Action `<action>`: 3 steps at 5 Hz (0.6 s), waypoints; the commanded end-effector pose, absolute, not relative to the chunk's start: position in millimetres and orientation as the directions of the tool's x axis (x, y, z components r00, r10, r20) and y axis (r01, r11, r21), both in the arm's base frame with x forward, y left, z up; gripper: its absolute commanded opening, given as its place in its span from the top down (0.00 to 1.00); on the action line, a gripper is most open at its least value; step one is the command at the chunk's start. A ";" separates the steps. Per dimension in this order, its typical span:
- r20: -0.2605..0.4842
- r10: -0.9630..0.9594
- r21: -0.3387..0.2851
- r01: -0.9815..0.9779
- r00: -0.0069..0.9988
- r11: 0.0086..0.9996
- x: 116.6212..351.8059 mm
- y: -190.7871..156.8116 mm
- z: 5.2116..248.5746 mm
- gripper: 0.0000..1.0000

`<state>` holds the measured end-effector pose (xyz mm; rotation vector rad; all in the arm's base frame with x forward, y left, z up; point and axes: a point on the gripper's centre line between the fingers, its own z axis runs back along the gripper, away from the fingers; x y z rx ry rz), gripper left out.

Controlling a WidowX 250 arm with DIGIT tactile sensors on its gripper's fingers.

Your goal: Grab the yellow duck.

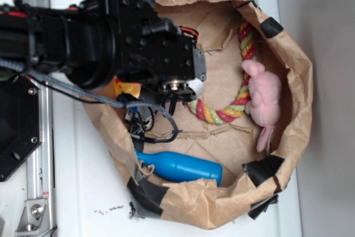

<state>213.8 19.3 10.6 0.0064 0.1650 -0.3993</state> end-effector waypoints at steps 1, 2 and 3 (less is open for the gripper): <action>-0.160 -0.375 -0.045 0.372 0.913 0.927 198.4 16.9 23.2 0.00; -0.149 -0.367 -0.054 0.363 0.918 0.930 193.9 18.9 45.2 0.00; -0.165 -0.325 -0.064 0.319 0.931 0.946 188.9 16.1 64.1 0.00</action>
